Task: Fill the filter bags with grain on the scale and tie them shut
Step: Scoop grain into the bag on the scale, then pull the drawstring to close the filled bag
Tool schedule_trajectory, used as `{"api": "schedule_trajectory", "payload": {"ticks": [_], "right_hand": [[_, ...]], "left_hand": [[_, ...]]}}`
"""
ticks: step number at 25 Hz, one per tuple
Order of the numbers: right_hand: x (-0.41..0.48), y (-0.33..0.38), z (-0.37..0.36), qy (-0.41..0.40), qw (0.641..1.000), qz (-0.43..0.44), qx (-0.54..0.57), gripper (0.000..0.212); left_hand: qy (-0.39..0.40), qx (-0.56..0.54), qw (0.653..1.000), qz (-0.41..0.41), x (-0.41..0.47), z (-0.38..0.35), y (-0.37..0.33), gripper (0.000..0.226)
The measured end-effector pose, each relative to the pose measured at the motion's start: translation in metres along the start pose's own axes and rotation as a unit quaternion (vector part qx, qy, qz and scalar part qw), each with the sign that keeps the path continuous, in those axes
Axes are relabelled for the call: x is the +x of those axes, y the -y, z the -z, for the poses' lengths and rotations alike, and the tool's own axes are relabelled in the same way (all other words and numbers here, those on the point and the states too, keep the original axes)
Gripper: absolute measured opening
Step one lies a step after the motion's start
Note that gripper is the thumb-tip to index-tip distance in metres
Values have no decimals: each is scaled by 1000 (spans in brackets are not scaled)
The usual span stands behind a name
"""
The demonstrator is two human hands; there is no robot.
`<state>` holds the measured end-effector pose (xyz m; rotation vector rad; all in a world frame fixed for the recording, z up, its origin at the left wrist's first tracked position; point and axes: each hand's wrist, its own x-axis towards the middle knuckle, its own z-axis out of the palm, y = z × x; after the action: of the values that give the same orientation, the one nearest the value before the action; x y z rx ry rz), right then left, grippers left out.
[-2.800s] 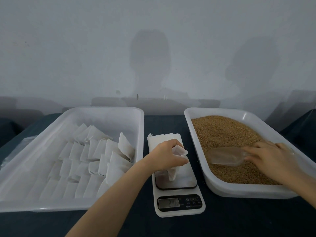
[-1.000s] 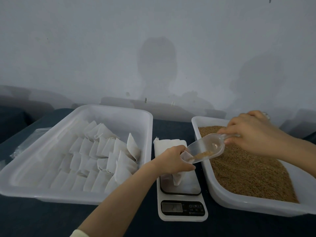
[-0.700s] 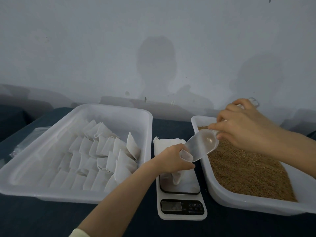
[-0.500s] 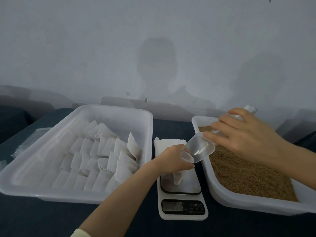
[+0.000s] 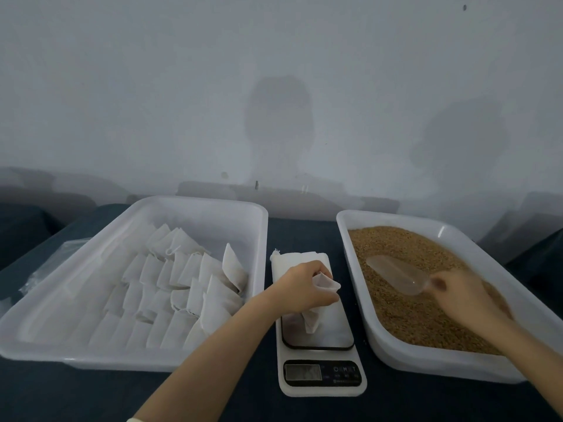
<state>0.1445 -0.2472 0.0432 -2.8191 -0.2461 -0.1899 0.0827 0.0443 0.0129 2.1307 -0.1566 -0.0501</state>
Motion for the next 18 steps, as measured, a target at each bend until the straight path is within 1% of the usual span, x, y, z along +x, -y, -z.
{"api": "schedule_trajectory", "payload": {"ticks": [2,5,6,7,8,9,10,11,12,13,14,16,18], "right_hand": [[4,-1,-12,33,999,-34,0,15],[8,1,-18,72,992,-82,-71,24],[8,5,-17,68,989,-83,-106,25],[5,10,-14,47,985,-73,-146,23],[1,17,-12,13,986,-46,-162,22],[-5,28,-11,-28,991,0,-134,26],[-13,43,-9,-52,995,62,-58,27],[-22,61,-6,-43,990,129,32,25],[-31,81,-5,-5,977,190,92,21],[-38,98,-6,35,964,237,114,18],[-42,112,-10,58,955,268,111,17],[-42,126,-19,60,947,303,86,23],[-39,130,-25,61,951,290,88,23]], "left_hand": [[2,0,1000,5,-1,0,0,30],[5,6,1000,5,0,0,-1,29],[6,7,1000,6,0,1,-1,29],[6,9,1000,7,0,1,-1,28],[8,11,1000,9,-1,1,-2,28],[9,12,1000,10,-1,1,-2,27],[10,12,1000,10,-2,0,-3,27],[10,12,1000,10,-2,0,-3,27],[9,11,1000,10,-2,1,-5,27],[8,13,1000,8,-2,1,-6,27],[7,17,1000,1,-2,1,-7,26],[8,40,999,-12,-2,1,-8,27],[16,69,997,-19,-4,1,-9,30]]}}
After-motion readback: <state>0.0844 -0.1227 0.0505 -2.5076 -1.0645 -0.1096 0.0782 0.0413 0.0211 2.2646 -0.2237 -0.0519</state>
